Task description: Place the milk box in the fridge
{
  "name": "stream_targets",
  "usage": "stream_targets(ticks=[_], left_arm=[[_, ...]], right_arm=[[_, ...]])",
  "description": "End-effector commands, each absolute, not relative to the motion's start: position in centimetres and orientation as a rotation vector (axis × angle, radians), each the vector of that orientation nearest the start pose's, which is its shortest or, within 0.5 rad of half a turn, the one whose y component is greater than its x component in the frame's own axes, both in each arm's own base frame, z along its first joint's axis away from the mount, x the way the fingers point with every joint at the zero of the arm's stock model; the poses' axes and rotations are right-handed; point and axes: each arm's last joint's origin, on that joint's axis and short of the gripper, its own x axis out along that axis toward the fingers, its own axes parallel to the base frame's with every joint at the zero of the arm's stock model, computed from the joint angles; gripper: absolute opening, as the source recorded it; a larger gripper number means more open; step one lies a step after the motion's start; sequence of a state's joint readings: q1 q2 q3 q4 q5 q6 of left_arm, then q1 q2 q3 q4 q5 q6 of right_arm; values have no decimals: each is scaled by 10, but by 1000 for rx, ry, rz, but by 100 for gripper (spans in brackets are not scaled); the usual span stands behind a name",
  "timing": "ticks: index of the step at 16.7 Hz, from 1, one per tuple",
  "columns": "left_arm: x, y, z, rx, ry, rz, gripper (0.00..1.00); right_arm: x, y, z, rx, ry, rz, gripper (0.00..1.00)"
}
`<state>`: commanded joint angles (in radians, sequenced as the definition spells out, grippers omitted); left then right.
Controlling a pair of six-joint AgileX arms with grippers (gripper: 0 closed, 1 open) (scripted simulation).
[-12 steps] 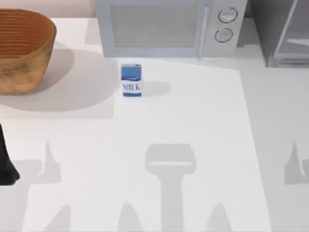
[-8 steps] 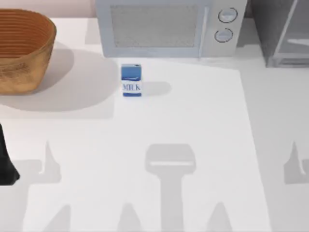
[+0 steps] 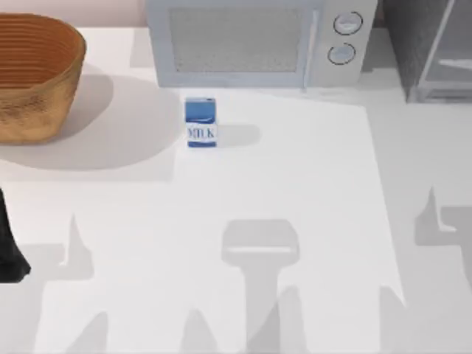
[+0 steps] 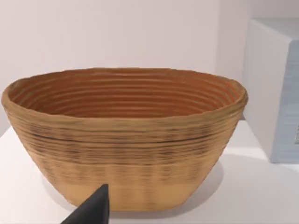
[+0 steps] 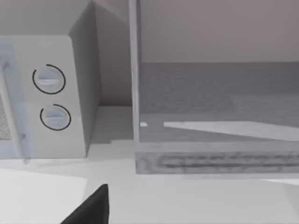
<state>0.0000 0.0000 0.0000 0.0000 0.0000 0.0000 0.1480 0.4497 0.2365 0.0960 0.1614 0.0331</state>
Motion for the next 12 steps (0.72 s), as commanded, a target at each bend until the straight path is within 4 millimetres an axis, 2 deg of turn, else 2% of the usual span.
stream_targets(ticks=[4,7,10,12], left_arm=[[106,-1,160,0,0,0,100],[106,-1,160,0,0,0,100],[106,-1,160,0,0,0,100],[106,-1,160,0,0,0,100]], right_arm=[[182,41,248,22,137,-15,100],[227,76,265,26,151,-14,100],[275,126,264,26,164,-12,100],[304,166,251,25,173,-11,100]])
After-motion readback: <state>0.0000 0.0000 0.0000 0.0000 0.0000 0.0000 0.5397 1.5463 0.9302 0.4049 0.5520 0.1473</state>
